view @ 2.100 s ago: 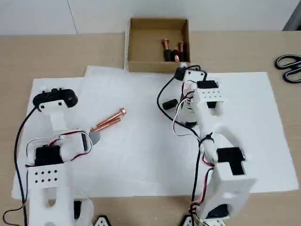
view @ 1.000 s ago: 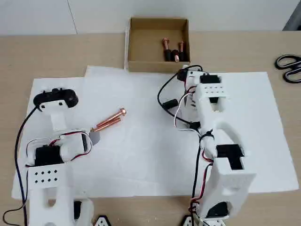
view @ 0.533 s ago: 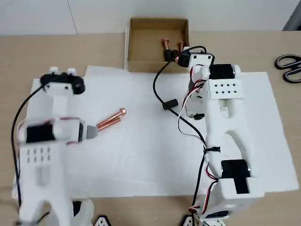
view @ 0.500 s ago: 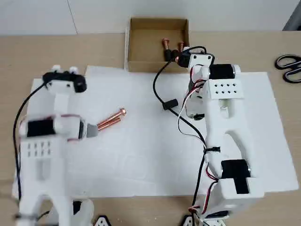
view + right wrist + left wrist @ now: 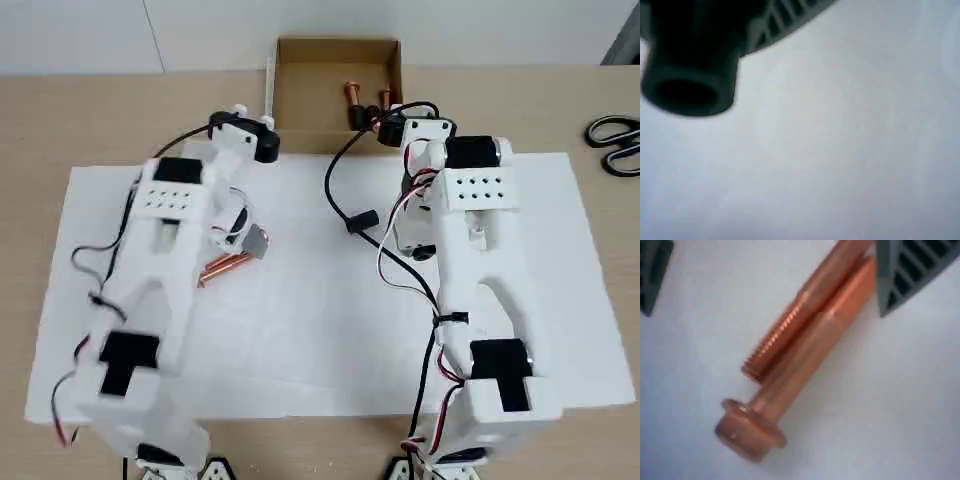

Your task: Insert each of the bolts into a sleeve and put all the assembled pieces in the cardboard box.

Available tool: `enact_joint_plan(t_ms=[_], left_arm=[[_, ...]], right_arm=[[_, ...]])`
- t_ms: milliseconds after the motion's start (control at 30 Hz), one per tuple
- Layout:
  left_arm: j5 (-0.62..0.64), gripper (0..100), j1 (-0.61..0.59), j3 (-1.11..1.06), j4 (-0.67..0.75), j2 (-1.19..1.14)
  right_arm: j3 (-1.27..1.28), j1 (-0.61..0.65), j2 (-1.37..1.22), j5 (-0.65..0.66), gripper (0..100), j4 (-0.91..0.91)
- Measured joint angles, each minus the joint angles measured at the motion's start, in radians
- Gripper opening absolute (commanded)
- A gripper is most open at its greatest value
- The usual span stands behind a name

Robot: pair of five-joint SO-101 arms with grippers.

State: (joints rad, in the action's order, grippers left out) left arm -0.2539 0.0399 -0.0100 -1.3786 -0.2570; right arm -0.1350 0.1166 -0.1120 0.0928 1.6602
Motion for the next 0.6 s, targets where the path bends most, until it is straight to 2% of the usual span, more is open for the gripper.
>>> enact_joint_plan(t_ms=[333, 600], left_arm=[[-0.066, 26, -0.002, 0.121, 0.000, -0.190], [-0.072, 12, 0.009, 0.189, 0.003, -0.279]], right_arm=[[0.000, -0.017, 0.000, 0.000, 0.4, 0.000], [0.000, -0.018, 0.000, 0.000, 0.4, 0.000]])
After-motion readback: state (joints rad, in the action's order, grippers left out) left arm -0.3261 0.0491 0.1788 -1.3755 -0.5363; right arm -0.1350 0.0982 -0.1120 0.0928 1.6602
